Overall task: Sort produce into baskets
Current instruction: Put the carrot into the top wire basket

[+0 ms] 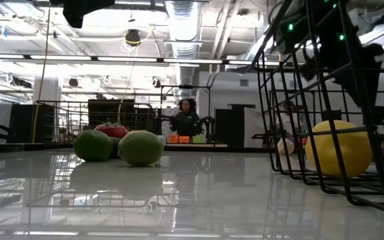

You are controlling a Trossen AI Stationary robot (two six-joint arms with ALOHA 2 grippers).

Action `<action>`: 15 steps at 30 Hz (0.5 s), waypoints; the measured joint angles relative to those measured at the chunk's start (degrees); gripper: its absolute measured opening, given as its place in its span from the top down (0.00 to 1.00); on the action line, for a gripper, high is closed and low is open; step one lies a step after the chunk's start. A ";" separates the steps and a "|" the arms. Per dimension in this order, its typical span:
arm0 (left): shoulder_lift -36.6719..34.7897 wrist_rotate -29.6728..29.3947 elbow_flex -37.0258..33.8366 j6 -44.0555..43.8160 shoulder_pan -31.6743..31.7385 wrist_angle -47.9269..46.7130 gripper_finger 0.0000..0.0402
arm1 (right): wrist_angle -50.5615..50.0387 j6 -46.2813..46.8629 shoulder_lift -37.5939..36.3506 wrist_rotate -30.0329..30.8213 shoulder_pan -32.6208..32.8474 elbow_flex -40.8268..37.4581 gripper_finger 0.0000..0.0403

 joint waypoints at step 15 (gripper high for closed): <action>0.00 0.00 0.00 -0.07 -0.02 -0.15 0.44 | 0.25 -9.50 11.51 0.02 1.44 -6.55 0.15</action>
